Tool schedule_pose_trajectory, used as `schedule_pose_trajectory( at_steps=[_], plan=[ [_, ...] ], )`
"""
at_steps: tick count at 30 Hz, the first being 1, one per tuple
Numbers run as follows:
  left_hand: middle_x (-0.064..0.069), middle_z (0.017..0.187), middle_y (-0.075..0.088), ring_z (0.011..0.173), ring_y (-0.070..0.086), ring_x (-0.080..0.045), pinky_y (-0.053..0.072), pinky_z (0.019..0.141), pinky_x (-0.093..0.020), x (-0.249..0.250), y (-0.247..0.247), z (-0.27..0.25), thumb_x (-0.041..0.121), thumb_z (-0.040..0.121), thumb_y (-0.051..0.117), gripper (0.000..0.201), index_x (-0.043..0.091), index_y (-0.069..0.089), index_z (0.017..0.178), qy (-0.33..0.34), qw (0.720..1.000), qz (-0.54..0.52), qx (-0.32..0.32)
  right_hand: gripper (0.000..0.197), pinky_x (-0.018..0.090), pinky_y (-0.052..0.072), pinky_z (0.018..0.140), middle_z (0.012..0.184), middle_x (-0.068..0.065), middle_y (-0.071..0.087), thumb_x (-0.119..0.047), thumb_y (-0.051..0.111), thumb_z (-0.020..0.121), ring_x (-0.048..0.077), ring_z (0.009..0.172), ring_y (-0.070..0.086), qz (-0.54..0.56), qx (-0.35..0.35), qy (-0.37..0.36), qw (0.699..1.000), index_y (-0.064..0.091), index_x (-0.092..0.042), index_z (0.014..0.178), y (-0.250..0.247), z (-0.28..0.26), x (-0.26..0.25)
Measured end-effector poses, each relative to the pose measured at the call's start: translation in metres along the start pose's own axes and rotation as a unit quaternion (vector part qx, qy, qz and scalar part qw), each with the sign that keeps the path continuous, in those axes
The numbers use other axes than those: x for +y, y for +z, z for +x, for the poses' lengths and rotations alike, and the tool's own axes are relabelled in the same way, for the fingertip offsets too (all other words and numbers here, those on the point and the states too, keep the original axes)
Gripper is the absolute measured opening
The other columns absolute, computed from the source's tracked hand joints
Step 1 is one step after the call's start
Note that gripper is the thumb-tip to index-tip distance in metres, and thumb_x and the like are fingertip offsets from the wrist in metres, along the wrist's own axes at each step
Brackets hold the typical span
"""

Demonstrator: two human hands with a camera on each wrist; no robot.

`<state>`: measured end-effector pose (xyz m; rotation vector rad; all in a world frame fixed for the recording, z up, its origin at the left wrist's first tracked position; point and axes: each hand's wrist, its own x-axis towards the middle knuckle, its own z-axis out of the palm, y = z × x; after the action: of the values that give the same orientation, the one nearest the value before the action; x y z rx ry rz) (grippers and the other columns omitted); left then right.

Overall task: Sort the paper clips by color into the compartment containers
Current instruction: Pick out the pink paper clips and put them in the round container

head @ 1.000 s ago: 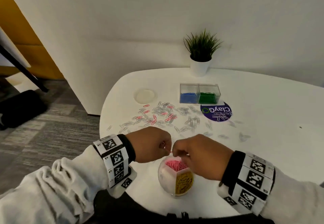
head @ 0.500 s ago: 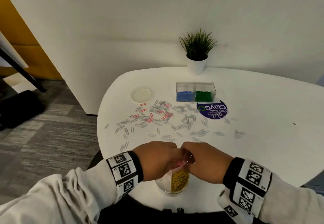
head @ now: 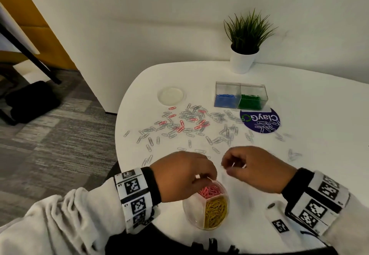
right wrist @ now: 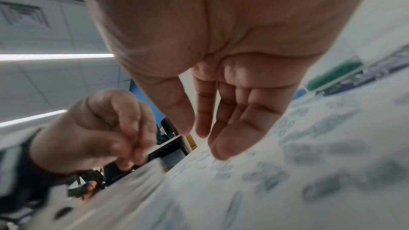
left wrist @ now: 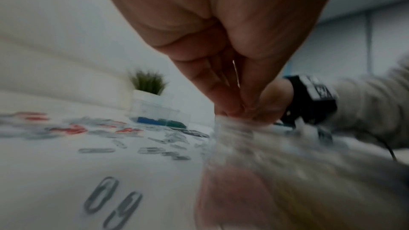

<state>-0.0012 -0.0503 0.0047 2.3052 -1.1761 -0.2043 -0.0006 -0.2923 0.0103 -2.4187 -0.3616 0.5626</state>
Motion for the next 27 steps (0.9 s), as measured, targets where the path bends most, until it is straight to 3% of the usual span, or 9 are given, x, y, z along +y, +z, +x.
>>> schedule_pose_trajectory(
  at_steps=[2, 4, 7, 9, 11, 16, 21, 27],
  plan=[
    [0.012, 0.09, 0.067, 0.076, 0.059, -0.002, 0.049, 0.069, -0.017, -0.019, -0.013, 0.003, 0.024, 0.09, 0.07, 0.01, 0.024, 0.071, 0.1, -0.052, 0.996, -0.021, 0.067, 0.011, 0.012, 0.042, 0.072, 0.094, -0.018, 0.066, -0.025, 0.062, 0.092, -0.002, 0.083, 0.059, -0.055, 0.037, -0.009, 0.998, 0.065, -0.034, 0.097, -0.012, 0.027, 0.001],
    [0.009, 0.091, 0.067, 0.079, 0.061, -0.007, 0.051, 0.074, -0.024, -0.047, -0.029, 0.009, 0.021, 0.09, 0.07, 0.01, 0.024, 0.072, 0.099, -0.129, 0.986, 0.017, 0.101, 0.017, 0.018, 0.042, 0.077, 0.1, -0.014, 0.065, -0.02, 0.055, 0.096, 0.005, 0.089, 0.059, -0.101, 0.068, -0.024, 0.992, 0.066, -0.03, 0.104, -0.018, 0.06, 0.002],
    [0.003, 0.107, 0.067, 0.098, 0.062, -0.02, 0.049, 0.088, -0.033, -0.09, -0.047, 0.019, 0.024, 0.095, 0.058, 0.019, 0.026, 0.072, 0.109, -0.243, 0.96, 0.133, 0.044, 0.027, 0.028, 0.043, 0.085, 0.109, -0.003, 0.06, -0.016, 0.045, 0.1, 0.018, 0.102, 0.057, -0.16, 0.083, -0.027, 0.983, 0.064, -0.027, 0.116, -0.02, 0.11, 0.004],
    [0.003, 0.115, 0.065, 0.106, 0.06, -0.02, 0.047, 0.094, -0.032, -0.11, -0.052, 0.024, 0.025, 0.098, 0.052, 0.026, 0.026, 0.07, 0.117, -0.283, 0.946, 0.157, 0.01, 0.029, 0.027, 0.038, 0.082, 0.107, -0.001, 0.053, -0.016, 0.045, 0.1, 0.02, 0.105, 0.055, -0.193, 0.066, -0.016, 0.979, 0.06, -0.028, 0.122, -0.021, 0.136, 0.008],
    [0.004, 0.115, 0.064, 0.107, 0.059, -0.019, 0.046, 0.095, -0.031, -0.122, -0.051, 0.027, 0.025, 0.098, 0.052, 0.027, 0.027, 0.071, 0.117, -0.296, 0.943, 0.152, -0.002, 0.026, 0.025, 0.036, 0.081, 0.102, -0.003, 0.049, -0.019, 0.048, 0.1, 0.021, 0.104, 0.055, -0.21, 0.046, -0.006, 0.977, 0.061, -0.03, 0.12, -0.022, 0.15, 0.012],
    [0.004, 0.094, 0.063, 0.089, 0.061, -0.018, 0.052, 0.082, -0.037, -0.134, -0.046, 0.027, 0.031, 0.094, 0.053, 0.02, 0.026, 0.073, 0.093, -0.289, 0.941, 0.173, -0.035, 0.014, 0.026, 0.04, 0.075, 0.093, -0.005, 0.049, -0.03, 0.054, 0.098, 0.014, 0.087, 0.049, -0.234, 0.047, -0.018, 0.971, 0.067, -0.025, 0.101, -0.027, 0.154, 0.014],
    [0.004, 0.097, 0.059, 0.09, 0.061, -0.018, 0.053, 0.081, -0.036, -0.142, -0.049, 0.025, 0.032, 0.093, 0.053, 0.02, 0.026, 0.071, 0.095, -0.336, 0.923, 0.188, -0.029, 0.011, 0.026, 0.042, 0.073, 0.087, -0.009, 0.05, -0.03, 0.059, 0.095, 0.012, 0.082, 0.052, -0.241, 0.053, 0.007, 0.969, 0.063, -0.021, 0.091, -0.037, 0.152, 0.026],
    [0.01, 0.099, 0.058, 0.091, 0.059, -0.012, 0.05, 0.084, -0.031, -0.129, -0.044, 0.04, 0.034, 0.092, 0.06, 0.015, 0.031, 0.073, 0.098, -0.287, 0.949, 0.133, 0.011, 0.01, 0.029, 0.049, 0.07, 0.087, -0.006, 0.059, -0.024, 0.052, 0.095, 0.011, 0.076, 0.054, -0.246, 0.056, 0.017, 0.968, 0.06, -0.021, 0.089, -0.045, 0.151, 0.026]
  ],
)
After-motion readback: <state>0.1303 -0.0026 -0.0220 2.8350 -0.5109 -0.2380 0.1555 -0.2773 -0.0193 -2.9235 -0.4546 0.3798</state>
